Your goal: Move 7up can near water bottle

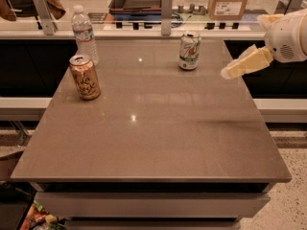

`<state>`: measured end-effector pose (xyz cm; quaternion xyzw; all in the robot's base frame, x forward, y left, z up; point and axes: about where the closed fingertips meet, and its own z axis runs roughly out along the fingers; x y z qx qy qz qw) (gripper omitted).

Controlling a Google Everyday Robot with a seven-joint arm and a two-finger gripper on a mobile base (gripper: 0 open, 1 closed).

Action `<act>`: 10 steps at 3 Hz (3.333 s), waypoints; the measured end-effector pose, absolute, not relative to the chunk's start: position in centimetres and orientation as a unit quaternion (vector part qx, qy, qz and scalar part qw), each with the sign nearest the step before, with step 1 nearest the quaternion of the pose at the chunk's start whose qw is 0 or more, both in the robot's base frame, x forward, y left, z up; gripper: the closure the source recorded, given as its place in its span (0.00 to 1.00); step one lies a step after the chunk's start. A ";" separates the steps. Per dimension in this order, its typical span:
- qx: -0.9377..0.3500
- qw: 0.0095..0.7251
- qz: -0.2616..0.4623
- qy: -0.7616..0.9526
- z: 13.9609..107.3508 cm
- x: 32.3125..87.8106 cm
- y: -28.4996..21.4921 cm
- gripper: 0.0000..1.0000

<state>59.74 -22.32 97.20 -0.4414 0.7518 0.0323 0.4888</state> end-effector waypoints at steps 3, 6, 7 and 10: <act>-0.424 0.512 0.066 0.744 96.1 62.0 -21.0 0.00; -0.359 0.586 0.157 0.709 94.1 69.1 -18.0 0.00; -0.344 0.597 0.175 0.704 93.4 71.2 -17.7 0.00; -0.335 0.603 0.246 0.681 90.7 75.3 -12.9 0.00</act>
Offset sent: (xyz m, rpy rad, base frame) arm 0.0181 0.0022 -0.0114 0.1435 -0.0143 0.0130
